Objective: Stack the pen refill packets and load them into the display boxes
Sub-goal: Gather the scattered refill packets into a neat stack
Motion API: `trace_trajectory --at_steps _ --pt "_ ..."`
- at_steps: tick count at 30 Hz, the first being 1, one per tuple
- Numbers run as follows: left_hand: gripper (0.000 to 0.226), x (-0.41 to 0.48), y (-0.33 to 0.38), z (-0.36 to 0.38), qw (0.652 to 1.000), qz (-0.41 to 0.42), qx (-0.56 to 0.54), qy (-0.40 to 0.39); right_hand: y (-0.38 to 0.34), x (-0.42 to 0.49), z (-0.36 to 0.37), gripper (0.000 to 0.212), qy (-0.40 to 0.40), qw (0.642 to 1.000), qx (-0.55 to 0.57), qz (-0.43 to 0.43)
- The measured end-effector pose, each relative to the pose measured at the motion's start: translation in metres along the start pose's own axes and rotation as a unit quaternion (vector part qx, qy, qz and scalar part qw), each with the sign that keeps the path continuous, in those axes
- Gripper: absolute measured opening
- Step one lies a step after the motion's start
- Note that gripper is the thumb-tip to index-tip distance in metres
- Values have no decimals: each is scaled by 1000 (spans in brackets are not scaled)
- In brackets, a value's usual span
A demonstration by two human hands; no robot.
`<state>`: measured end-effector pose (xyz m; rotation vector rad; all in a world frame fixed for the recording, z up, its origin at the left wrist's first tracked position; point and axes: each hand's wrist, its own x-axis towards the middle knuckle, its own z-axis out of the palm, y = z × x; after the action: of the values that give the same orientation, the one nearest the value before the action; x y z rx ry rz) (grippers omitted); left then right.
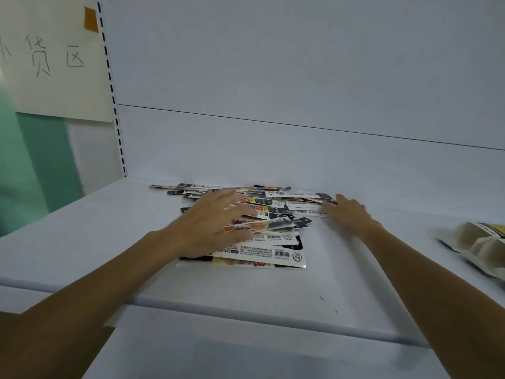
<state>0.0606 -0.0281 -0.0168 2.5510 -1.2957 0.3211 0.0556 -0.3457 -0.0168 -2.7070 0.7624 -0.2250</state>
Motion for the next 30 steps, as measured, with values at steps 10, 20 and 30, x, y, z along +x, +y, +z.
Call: trace_trajectory --at_steps 10,20,30 --pt "57 9 -84 5 930 -319 -159 88 -35 -6 2 45 -59 987 -15 -150" --pt "75 21 -129 -7 903 -421 -78 34 -9 13 3 47 -16 999 32 -10" --pt "51 30 -124 -2 929 -355 -100 -13 -12 17 7 46 -55 997 21 -52"
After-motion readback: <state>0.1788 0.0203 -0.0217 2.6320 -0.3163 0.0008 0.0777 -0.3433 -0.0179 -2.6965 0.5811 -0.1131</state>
